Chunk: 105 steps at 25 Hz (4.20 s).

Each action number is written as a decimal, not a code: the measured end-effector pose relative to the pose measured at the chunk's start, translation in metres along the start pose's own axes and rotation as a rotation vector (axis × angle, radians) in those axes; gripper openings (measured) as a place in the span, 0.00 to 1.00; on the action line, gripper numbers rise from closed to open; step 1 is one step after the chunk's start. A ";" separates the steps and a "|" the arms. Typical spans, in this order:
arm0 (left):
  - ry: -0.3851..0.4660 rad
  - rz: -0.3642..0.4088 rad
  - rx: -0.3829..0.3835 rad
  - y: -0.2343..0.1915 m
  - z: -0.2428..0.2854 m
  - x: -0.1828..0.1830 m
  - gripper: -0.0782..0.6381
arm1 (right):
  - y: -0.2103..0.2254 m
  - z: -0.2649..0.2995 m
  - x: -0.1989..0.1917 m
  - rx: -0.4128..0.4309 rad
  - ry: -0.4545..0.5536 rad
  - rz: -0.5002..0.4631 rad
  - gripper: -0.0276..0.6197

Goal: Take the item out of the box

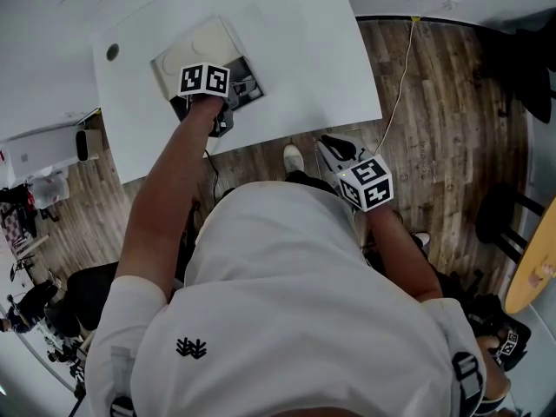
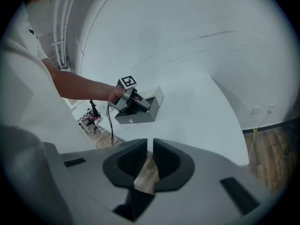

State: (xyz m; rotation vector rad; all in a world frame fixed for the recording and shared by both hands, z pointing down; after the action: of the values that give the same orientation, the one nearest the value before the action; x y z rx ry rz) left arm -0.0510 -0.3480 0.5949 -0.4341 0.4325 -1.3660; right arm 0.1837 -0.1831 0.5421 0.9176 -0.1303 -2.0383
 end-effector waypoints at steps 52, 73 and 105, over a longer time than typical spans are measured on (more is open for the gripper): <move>0.227 0.342 0.264 0.000 -0.088 -0.039 0.31 | -0.024 0.023 0.019 0.076 -0.029 -0.127 0.10; 0.428 0.432 0.231 0.033 -0.151 -0.116 0.31 | -0.067 0.036 0.012 0.082 -0.053 -0.200 0.09; 0.596 0.660 0.066 0.070 -0.260 -0.379 0.31 | -0.245 0.038 -0.076 -0.038 -0.021 -0.218 0.06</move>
State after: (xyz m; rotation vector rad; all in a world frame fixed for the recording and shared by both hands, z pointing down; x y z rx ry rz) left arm -0.1887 0.0252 0.3544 0.1861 0.9234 -0.8325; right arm 0.0201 0.0160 0.5122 0.9202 -0.0031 -2.2435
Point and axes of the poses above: the fingertips, and each gripper's own axes: z forward along the fingers, y to its right, x out of its top, the point moved 5 cm from there along -z, backward along the fingers, and after that the axes turned 13 degrees about -y, right-handed, at the moved point
